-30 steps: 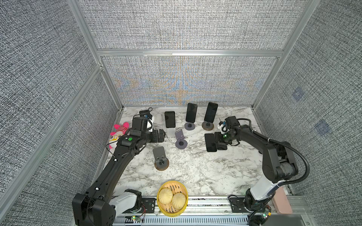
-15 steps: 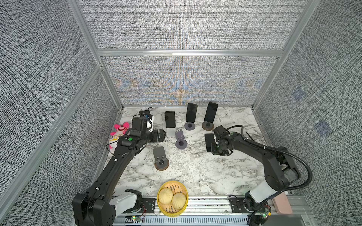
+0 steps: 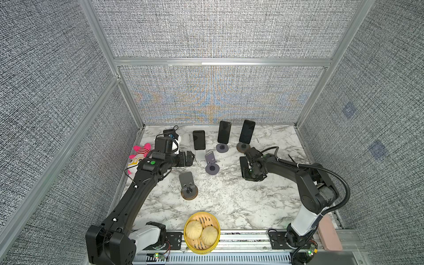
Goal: Remove the phone from the phone stand
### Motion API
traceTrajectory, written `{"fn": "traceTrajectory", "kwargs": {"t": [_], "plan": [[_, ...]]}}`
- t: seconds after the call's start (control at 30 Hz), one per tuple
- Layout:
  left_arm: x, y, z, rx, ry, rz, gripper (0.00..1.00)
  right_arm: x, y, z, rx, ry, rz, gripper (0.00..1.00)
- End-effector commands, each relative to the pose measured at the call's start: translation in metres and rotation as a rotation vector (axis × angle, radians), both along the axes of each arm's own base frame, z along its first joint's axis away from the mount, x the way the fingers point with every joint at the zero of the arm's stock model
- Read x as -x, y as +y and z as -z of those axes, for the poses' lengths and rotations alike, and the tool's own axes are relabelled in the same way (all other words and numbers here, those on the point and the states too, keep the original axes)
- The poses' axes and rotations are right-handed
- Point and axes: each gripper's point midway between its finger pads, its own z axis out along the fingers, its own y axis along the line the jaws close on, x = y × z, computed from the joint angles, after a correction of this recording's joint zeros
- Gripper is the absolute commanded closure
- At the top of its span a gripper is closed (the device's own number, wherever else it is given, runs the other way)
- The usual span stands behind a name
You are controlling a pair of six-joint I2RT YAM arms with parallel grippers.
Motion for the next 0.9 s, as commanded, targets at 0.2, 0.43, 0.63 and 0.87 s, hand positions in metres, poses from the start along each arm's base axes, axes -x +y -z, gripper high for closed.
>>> {"fn": "traceTrajectory", "kwargs": {"t": [0.2, 0.43, 0.63, 0.87], "plan": [[-0.002, -0.001, -0.003, 0.012, -0.014, 0.006, 0.01, -0.009, 0.0, -0.006, 0.028, -0.028, -0.018, 0.77], [-0.002, -0.007, -0.005, 0.038, -0.014, 0.033, 0.01, -0.002, 0.022, -0.056, -0.025, -0.104, -0.081, 0.77], [-0.002, -0.01, -0.006, 0.061, -0.01, 0.046, 0.01, -0.045, 0.038, -0.064, -0.021, -0.209, -0.094, 0.78], [-0.001, -0.006, -0.01, 0.046, -0.034, 0.039, 0.01, -0.078, 0.052, -0.044, -0.016, -0.246, -0.081, 0.79]]}}
